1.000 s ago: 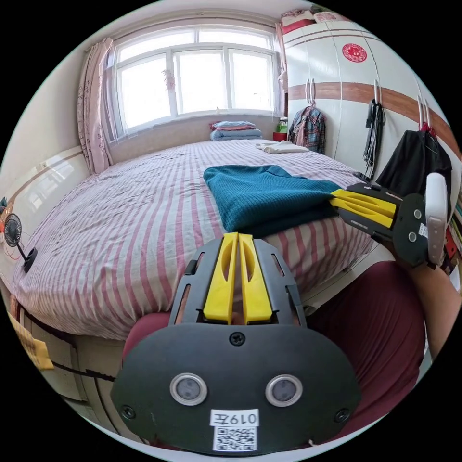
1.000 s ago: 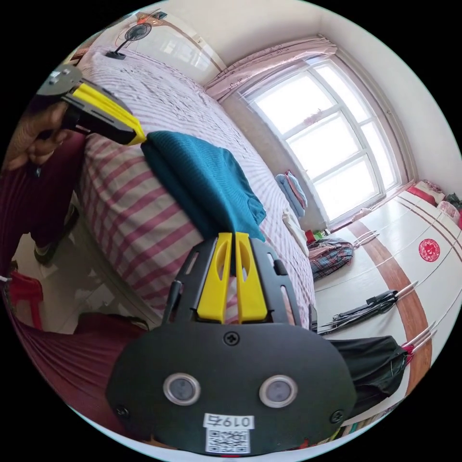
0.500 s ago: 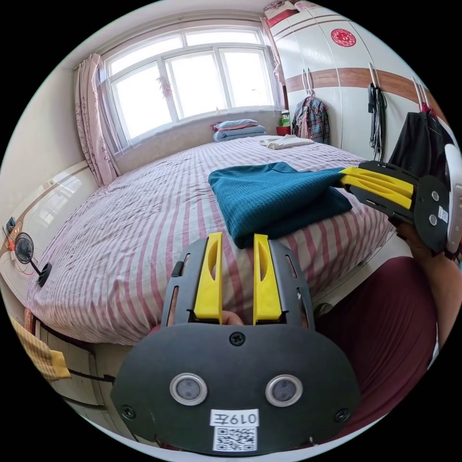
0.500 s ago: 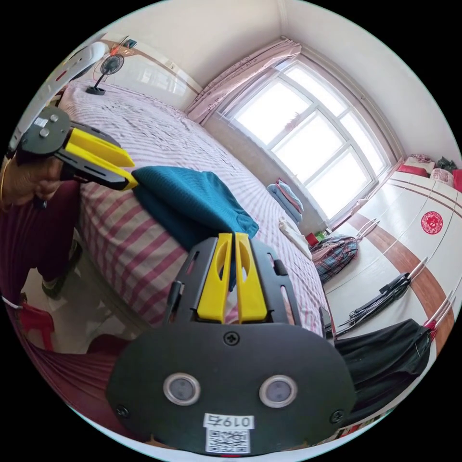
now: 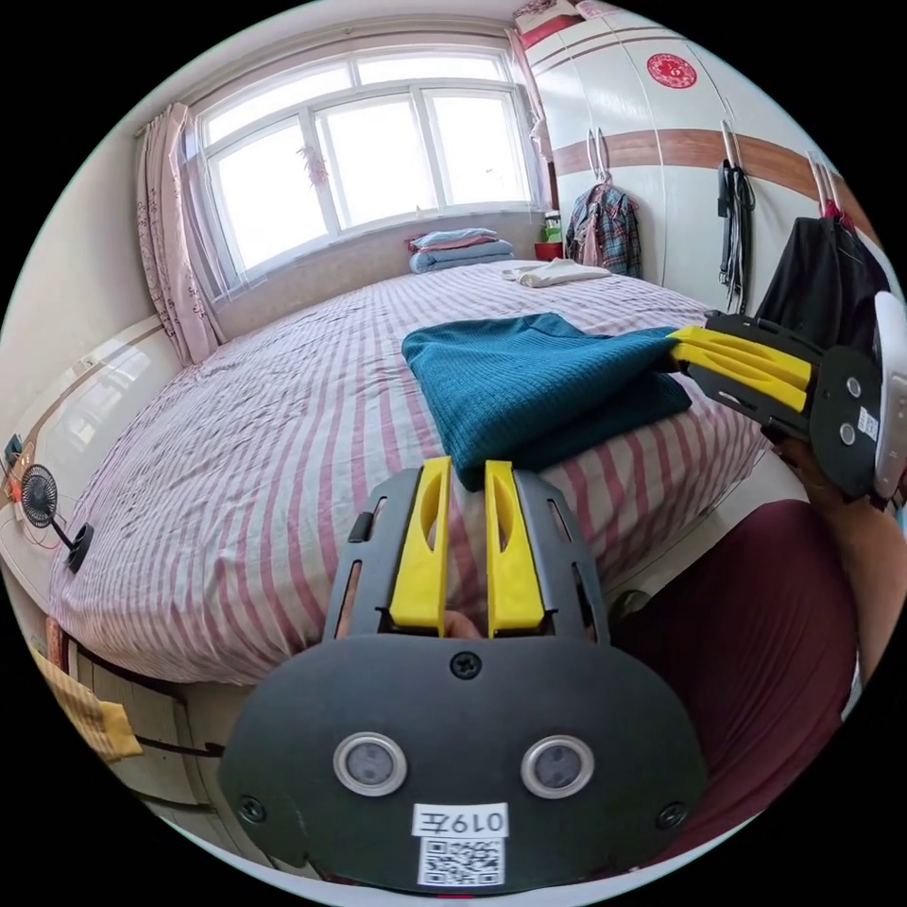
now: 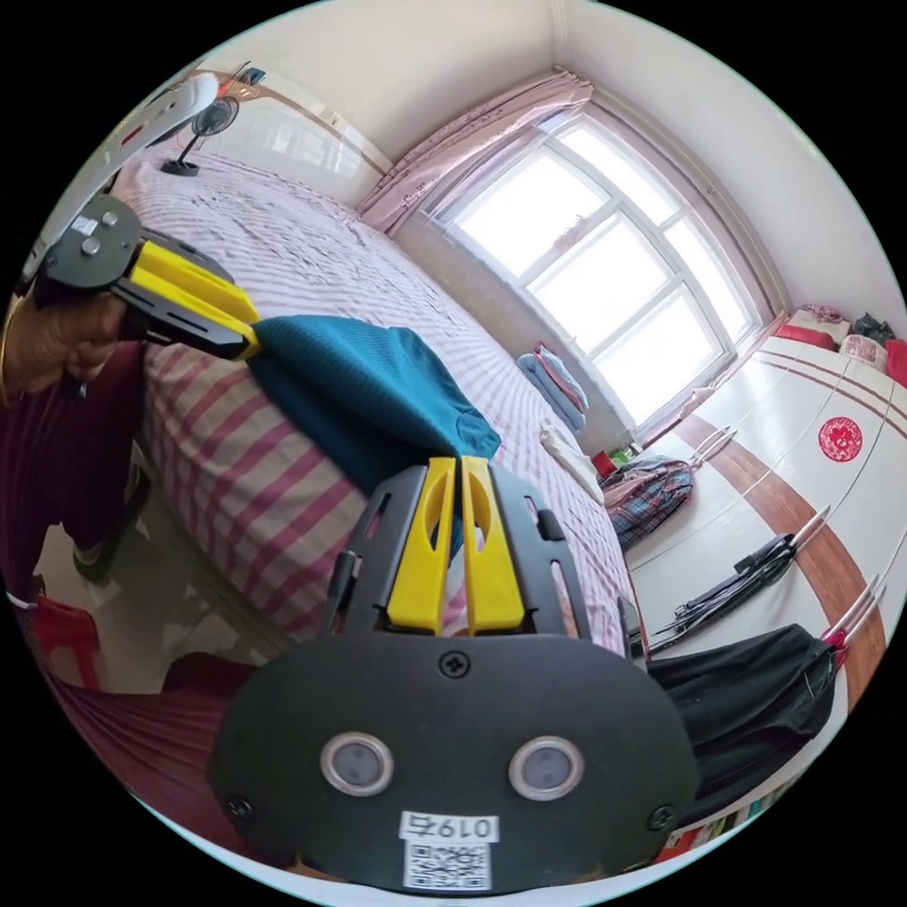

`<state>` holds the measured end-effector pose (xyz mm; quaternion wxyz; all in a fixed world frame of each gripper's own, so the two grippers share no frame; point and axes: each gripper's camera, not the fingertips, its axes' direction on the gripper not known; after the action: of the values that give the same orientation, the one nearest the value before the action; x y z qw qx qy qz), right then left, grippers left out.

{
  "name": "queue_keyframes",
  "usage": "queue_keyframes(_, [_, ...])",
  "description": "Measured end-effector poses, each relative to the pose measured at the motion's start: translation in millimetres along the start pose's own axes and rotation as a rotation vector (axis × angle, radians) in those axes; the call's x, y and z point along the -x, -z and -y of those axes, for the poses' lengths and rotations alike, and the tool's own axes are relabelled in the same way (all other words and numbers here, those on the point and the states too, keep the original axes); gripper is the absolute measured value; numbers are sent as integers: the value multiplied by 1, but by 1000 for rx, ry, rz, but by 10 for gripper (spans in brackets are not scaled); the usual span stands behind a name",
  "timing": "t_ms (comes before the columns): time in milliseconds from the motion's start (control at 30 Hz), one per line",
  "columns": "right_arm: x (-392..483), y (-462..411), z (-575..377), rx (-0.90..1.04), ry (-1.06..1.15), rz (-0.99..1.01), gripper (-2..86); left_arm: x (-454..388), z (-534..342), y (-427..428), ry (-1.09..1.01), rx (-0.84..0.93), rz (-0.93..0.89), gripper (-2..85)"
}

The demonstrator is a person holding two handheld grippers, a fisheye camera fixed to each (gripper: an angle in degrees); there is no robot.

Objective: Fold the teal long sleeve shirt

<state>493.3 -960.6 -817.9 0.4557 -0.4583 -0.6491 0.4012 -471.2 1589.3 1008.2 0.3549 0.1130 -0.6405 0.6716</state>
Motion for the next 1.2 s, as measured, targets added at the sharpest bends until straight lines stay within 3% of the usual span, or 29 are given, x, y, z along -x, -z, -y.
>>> queue_keyframes(600, [3,7,20,-16,-67,31,-4,3,-4,3,-29,-36,18,13])
queue_keyframes(800, [19,11,32,9,-11,48,-6,12,-1,-2,48,-40,30,9])
queue_keyframes(967, [34,15,41,49,44,33,-9,43,-6,-6,181,-34,-76,7])
queue_keyframes(1200, [70,9,62,158,174,64,-7,59,-6,-19,204,16,-110,8])
